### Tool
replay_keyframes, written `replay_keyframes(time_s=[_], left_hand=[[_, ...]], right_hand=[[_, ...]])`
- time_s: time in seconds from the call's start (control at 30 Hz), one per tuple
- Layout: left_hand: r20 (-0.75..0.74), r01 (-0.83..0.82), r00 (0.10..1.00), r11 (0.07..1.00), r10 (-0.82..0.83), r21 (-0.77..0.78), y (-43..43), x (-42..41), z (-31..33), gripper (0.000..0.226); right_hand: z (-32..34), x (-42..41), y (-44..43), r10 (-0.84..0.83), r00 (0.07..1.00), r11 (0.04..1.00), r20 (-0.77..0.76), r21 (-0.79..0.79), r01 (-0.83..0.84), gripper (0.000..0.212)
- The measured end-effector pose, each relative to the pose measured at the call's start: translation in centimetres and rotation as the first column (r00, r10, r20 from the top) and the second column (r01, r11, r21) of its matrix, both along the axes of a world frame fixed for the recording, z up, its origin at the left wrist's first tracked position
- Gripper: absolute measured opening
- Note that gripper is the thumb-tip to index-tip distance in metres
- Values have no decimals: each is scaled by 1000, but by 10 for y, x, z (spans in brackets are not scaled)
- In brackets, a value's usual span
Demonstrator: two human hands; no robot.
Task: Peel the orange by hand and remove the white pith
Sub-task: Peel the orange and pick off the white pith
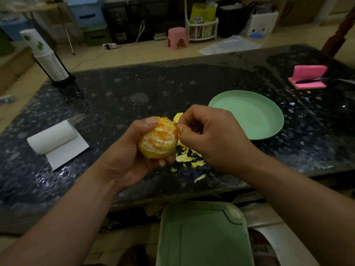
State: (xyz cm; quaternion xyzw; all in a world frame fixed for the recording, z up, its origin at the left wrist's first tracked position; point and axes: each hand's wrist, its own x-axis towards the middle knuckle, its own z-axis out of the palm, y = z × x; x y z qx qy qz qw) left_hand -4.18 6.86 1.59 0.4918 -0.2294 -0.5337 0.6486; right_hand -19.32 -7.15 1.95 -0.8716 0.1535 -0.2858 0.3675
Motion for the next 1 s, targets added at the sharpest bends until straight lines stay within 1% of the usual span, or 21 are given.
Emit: replay_keyframes(time_s=[0.03, 0.13, 0.37, 0.43, 0.5, 0.57, 0.67, 0.7, 0.8, 0.93, 1.0], left_hand=[[-9, 0, 1000, 1000, 0, -10, 0, 0, 0, 78], [-34, 6, 999, 999, -7, -32, 1, -1, 1, 76], [-24, 78, 997, 994, -80, -72, 5, -2, 5, 71], [-28, 77, 996, 995, -79, -63, 5, -1, 4, 71], [-37, 56, 998, 997, -58, -48, 5, 0, 3, 76], [-41, 27, 999, 999, -28, -28, 4, 1, 2, 83], [-36, -8, 999, 1000, 8, -5, 2, 3, 0, 90], [-33, -14, 999, 1000, 14, 0, 2, 4, -1, 91], [-25, -9, 1000, 1000, 10, 18, 2, 4, -1, 84], [6, 2, 1000, 1000, -2, 24, 2, 2, -1, 79], [25, 13, 1000, 1000, -14, 23, 3, 2, -1, 61]], right_hand=[[0, 0, 0, 3, 1000, 1000, 5, 8, -3, 10], [-2, 1, -1, 6, 1000, 1000, 4, 20, -6, 10], [-6, 0, -12, -54, 998, 998, -25, 21, 54, 11], [-7, 0, -14, -52, 994, 998, -98, 20, 55, 15], [-8, 0, -12, -42, 986, 999, -162, -20, 40, 22], [-6, -2, -10, -41, 990, 998, -137, -42, 36, 21], [3, -5, -8, 0, 1000, 1000, -27, 10, 0, 13], [6, -6, -7, 20, 1000, 1000, -13, 9, -19, 10], [9, -7, -4, 59, 998, 998, -34, -24, -60, 6], [6, -6, -4, 39, 998, 997, -54, -65, -42, 5], [6, -7, -5, 29, 997, 996, -73, -83, -35, 5]])
